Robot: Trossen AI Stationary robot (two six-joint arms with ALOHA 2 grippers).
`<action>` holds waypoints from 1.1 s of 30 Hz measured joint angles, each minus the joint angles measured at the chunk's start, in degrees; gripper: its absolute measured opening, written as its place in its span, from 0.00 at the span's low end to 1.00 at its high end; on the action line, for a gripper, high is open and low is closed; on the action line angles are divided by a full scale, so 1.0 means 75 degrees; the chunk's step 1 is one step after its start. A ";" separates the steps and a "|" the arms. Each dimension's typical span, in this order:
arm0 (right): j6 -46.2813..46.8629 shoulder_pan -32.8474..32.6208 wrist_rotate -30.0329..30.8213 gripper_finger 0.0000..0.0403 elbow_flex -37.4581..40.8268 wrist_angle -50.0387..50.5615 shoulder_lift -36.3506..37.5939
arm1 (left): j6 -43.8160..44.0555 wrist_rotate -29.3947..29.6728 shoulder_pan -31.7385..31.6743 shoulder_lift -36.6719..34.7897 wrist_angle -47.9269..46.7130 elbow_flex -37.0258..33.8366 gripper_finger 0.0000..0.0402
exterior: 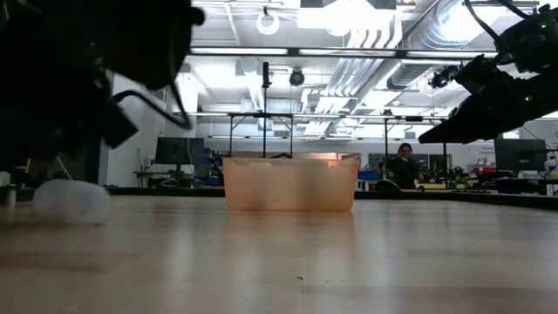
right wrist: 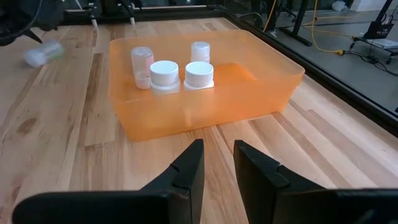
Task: Pick and place pill bottles into a basket
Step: Put the transparent plastic medicine bottle into the orange bin
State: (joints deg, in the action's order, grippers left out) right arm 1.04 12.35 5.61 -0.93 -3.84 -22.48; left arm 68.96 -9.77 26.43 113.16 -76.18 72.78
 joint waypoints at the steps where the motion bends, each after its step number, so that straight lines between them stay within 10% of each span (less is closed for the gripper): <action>1: 0.0008 0.0000 0.0000 0.19 0.0000 -0.0003 0.0001 | -0.0234 0.0225 -0.0043 0.0000 -0.0012 0.0095 0.59; 10: 0.0020 0.0000 0.0000 0.19 0.0000 -0.0007 0.0001 | -0.2832 0.3179 -0.0114 0.0000 0.0294 0.1185 0.59; 33: 0.0001 -0.0002 -0.0001 0.19 0.0000 -0.0029 0.0001 | -0.5357 0.1253 -0.3014 -0.0038 0.1265 -0.0257 0.59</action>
State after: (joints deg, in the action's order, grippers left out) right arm 1.05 12.34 5.60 -0.93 -4.05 -22.48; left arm 28.78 -0.37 3.82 112.88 -66.70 70.85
